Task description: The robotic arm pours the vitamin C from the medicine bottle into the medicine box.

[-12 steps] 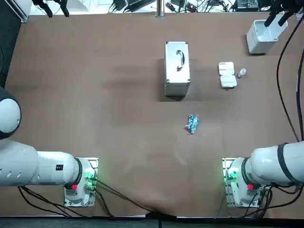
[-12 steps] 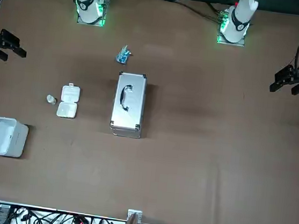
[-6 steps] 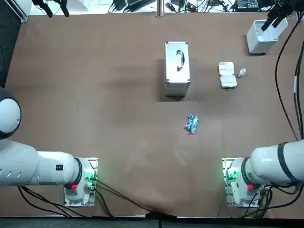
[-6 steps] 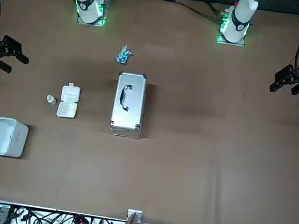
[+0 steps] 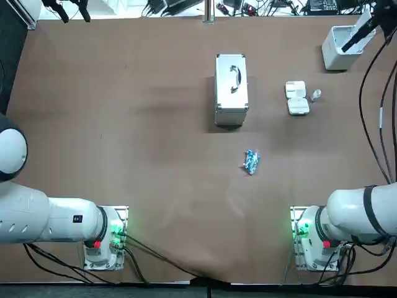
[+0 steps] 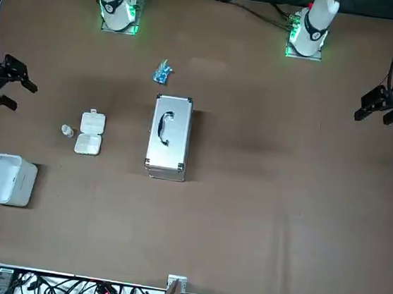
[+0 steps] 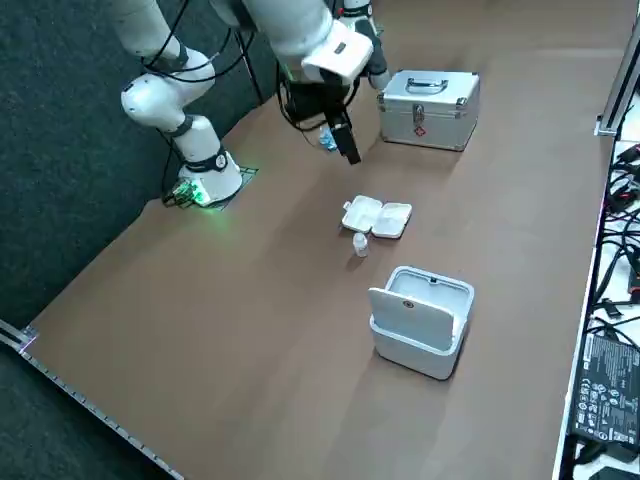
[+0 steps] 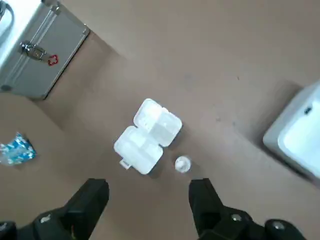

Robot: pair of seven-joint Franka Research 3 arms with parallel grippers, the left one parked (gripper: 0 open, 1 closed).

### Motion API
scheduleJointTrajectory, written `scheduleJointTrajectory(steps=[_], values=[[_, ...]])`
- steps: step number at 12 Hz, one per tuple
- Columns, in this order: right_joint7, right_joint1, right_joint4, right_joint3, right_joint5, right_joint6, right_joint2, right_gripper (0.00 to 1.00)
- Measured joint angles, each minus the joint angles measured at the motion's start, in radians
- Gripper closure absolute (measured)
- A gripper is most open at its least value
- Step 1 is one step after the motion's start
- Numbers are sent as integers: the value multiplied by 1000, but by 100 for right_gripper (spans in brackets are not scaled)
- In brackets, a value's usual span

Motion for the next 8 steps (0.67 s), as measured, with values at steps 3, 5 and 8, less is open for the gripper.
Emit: scheduleJointTrajectory(steps=[3,5,8], values=[[-191,-30,-77,-1,85,93,8,0],[-328,-58,-104,-1,166,111,22,0],[-529,-102,-116,-5,311,116,80,0]])
